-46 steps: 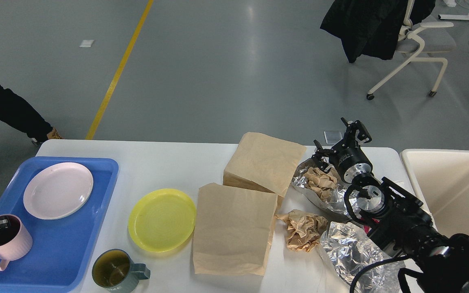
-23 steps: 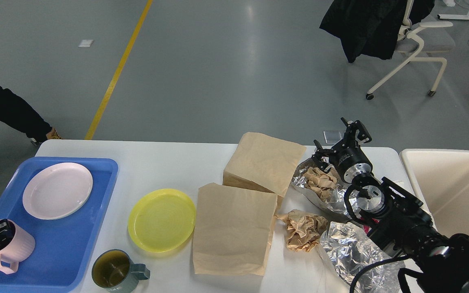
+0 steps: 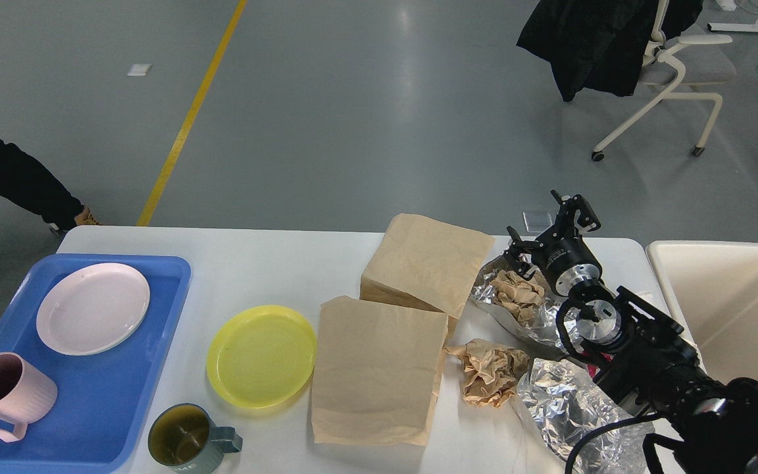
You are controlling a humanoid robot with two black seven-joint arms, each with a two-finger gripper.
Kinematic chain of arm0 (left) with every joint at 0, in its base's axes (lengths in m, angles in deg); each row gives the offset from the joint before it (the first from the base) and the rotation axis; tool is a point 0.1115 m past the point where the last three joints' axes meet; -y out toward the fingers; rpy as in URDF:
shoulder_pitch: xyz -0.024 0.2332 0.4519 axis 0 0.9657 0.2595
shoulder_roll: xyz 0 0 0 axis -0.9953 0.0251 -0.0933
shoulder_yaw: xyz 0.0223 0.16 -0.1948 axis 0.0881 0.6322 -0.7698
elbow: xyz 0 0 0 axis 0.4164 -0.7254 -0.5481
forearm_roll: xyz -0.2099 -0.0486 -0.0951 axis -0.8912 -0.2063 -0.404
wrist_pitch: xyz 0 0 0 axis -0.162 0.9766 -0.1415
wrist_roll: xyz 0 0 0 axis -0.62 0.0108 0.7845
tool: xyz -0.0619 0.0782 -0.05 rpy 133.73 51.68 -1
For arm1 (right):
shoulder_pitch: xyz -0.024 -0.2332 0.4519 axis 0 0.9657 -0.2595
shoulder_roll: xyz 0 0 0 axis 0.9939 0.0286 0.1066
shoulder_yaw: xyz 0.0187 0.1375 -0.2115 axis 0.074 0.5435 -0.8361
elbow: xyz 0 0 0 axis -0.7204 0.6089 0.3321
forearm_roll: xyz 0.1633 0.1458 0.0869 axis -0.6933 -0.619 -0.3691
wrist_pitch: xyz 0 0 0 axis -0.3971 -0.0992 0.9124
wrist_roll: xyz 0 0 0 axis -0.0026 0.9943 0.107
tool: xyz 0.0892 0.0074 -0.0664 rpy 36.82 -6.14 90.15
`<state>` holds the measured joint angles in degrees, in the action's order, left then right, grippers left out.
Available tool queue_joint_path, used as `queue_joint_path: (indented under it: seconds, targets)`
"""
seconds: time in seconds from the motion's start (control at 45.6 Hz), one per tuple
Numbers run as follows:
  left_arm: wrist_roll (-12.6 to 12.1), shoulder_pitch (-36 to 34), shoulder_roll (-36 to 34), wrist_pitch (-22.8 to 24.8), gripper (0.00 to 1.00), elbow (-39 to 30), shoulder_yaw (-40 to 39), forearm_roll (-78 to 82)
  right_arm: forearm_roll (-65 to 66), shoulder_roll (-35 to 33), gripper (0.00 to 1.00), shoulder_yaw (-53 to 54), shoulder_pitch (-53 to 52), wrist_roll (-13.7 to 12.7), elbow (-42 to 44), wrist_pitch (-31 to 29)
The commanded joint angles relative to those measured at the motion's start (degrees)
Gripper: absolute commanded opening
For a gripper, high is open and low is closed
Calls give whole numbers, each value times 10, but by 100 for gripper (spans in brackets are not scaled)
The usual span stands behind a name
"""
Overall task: Tidy desktop
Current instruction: 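Set the pink mug down on the blue tray corner and release, then move the left gripper over the small teal cup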
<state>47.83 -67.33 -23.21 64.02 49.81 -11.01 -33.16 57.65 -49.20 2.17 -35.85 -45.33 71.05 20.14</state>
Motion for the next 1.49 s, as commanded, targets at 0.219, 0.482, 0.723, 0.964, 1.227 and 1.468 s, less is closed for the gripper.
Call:
queue_joint_path:
  seconds: [0.219,0.482,0.723,0.964,1.227,1.468]
  targets:
    - [5,-262,-23,45,84,-13,132,-2,0,0,100,0,0,0,0,0]
    - [22,-448,43,45,84,-123,169,-31,0,0,100,0,0,0,0,0]
    - [35,-520,134,45,84,-186,180,-83,0,0,100,0,0,-1,0,0]
    - [23,-521,149,45,84,-194,118,-83,0,0,100,0,0,0,0,0]
    - [30,-527,221,45,84,-212,146,-85,0,0,100,0,0,-1,0,0]
    - [31,-537,228,45,82,-271,159,-86,0,0,100,0,0,0,0,1]
